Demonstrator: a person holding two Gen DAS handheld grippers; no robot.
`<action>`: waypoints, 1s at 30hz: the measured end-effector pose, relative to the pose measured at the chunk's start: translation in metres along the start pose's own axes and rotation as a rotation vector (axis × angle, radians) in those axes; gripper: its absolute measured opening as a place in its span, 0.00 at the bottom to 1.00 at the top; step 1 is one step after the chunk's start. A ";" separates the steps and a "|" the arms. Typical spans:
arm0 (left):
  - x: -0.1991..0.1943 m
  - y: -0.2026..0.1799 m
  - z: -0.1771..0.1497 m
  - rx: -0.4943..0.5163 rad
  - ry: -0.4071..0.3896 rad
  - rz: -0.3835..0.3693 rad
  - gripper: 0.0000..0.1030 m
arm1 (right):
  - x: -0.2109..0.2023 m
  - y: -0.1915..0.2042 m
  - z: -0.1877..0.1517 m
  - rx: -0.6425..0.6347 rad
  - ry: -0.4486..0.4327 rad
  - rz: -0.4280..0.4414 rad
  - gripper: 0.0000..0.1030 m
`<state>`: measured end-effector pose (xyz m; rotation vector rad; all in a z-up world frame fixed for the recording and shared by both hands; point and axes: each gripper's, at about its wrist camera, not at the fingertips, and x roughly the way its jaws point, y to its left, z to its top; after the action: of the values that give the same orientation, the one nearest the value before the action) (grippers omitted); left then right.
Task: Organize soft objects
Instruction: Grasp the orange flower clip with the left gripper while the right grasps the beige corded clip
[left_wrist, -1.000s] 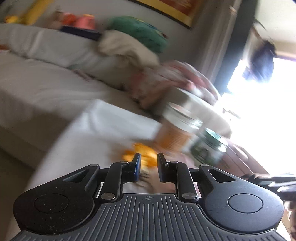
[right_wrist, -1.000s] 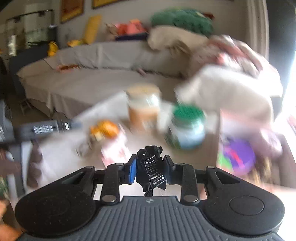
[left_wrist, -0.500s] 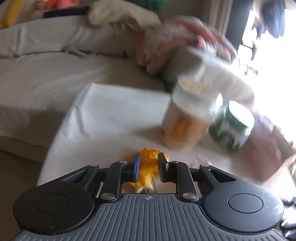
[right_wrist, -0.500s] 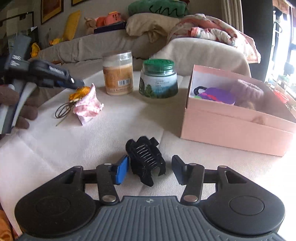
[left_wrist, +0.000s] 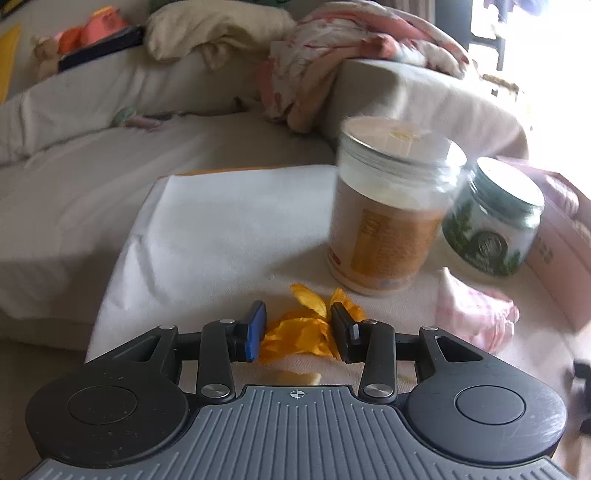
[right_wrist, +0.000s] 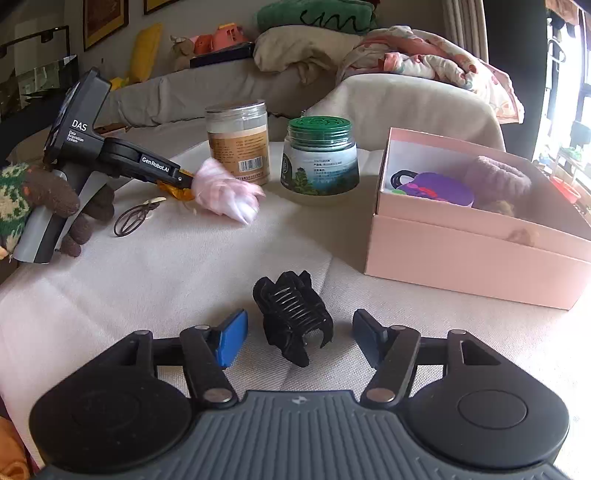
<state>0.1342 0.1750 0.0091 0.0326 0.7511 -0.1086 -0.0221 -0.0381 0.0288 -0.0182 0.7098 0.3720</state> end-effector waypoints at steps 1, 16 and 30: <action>-0.002 -0.003 -0.001 0.014 -0.004 -0.006 0.34 | 0.000 0.000 0.000 -0.001 0.000 -0.001 0.62; -0.110 0.058 -0.036 -0.146 -0.296 -0.276 0.14 | 0.003 0.046 0.052 -0.129 -0.059 0.131 0.62; -0.156 0.127 -0.098 -0.326 -0.342 -0.227 0.14 | 0.137 0.158 0.117 -0.155 0.084 0.201 0.48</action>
<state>-0.0313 0.3211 0.0432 -0.3745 0.4205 -0.2014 0.0939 0.1707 0.0470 -0.1103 0.7671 0.6212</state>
